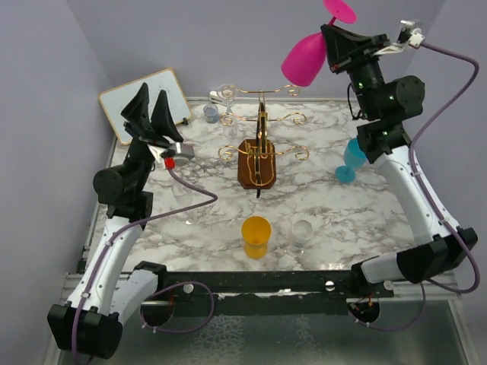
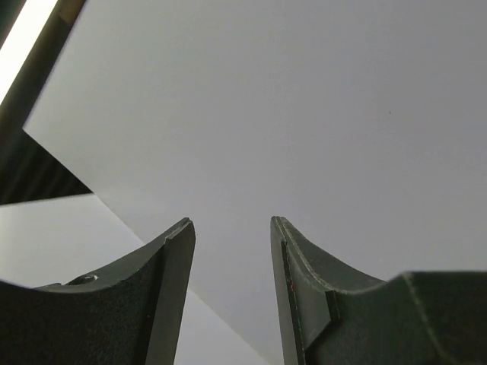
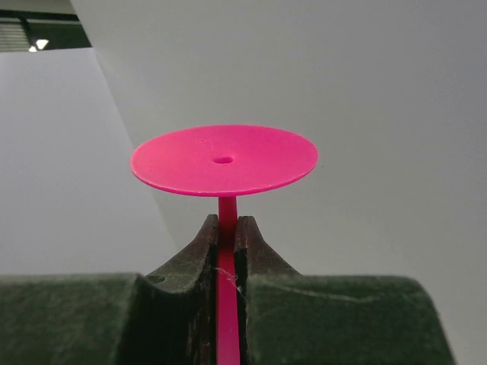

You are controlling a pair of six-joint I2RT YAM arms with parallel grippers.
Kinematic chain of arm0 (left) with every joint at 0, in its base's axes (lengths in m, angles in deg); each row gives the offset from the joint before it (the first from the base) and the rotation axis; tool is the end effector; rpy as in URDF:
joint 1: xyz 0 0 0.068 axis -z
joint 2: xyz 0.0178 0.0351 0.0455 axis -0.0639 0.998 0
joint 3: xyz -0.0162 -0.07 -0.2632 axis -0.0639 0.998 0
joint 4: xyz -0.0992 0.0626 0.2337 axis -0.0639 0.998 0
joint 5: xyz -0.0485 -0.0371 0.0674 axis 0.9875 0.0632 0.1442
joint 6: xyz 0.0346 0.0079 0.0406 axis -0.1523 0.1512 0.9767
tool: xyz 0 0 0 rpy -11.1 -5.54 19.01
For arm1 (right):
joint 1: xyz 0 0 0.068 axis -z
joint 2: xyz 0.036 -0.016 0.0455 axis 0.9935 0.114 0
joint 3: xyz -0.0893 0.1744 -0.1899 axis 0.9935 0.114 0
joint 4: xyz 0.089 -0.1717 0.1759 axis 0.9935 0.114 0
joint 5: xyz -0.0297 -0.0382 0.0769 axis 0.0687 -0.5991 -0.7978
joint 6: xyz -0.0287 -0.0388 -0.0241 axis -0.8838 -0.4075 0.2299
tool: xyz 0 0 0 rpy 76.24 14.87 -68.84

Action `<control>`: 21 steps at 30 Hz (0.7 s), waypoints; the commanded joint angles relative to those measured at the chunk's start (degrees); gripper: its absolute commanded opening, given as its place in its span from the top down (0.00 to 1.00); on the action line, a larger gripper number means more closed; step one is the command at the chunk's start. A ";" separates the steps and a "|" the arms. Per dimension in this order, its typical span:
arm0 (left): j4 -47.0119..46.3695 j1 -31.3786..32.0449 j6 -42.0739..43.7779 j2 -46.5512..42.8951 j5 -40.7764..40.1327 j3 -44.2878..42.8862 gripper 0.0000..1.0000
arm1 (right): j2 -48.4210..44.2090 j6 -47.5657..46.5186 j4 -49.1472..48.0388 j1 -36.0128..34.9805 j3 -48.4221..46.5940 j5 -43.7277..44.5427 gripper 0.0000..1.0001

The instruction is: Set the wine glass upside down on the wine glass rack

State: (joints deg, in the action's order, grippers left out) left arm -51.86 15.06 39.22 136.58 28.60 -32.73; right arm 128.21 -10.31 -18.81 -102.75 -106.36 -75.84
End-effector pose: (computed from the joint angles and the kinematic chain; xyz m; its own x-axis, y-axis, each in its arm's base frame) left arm 0.1722 -0.0468 0.4329 0.7449 0.6353 -0.2037 -0.3409 0.6249 0.7023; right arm 0.2889 0.1067 0.5322 0.2441 0.6011 -0.7610 -0.6423 0.6882 0.3375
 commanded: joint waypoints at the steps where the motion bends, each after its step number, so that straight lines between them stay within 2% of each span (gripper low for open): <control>1: 26.03 -0.18 -12.94 -0.47 -11.07 -9.25 0.53 | -5.69 -15.03 2.82 0.62 5.56 6.98 0.99; 3: 34.97 -0.89 -17.41 0.29 -13.58 -13.26 0.53 | -7.18 -19.23 -0.05 0.65 9.44 9.30 0.99; 6: 48.27 -0.94 -21.81 1.62 -17.21 -18.87 0.53 | -7.33 -23.36 0.99 1.03 11.38 11.08 0.99; 8: 53.86 -0.94 -24.63 1.69 -19.59 -20.51 0.54 | -7.42 -24.98 -0.05 1.26 13.54 11.83 0.99; 14: 61.08 -1.02 -30.38 0.01 -22.07 -18.65 0.54 | -8.51 -33.83 -8.30 2.33 22.97 14.08 0.99; 19: 64.20 -2.90 -34.76 -1.78 -19.88 -15.63 0.54 | -5.72 -29.40 -2.01 6.58 22.42 9.75 0.99; 21: 65.01 -2.96 -34.56 -2.36 -19.59 -14.70 0.54 | -5.10 -30.25 -3.93 6.97 24.11 8.25 0.99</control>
State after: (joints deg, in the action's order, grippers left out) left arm 9.08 12.81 8.55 136.42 9.65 -48.67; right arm 121.94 -39.84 -20.82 -97.61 -83.01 -64.81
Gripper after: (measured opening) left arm 0.459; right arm 0.067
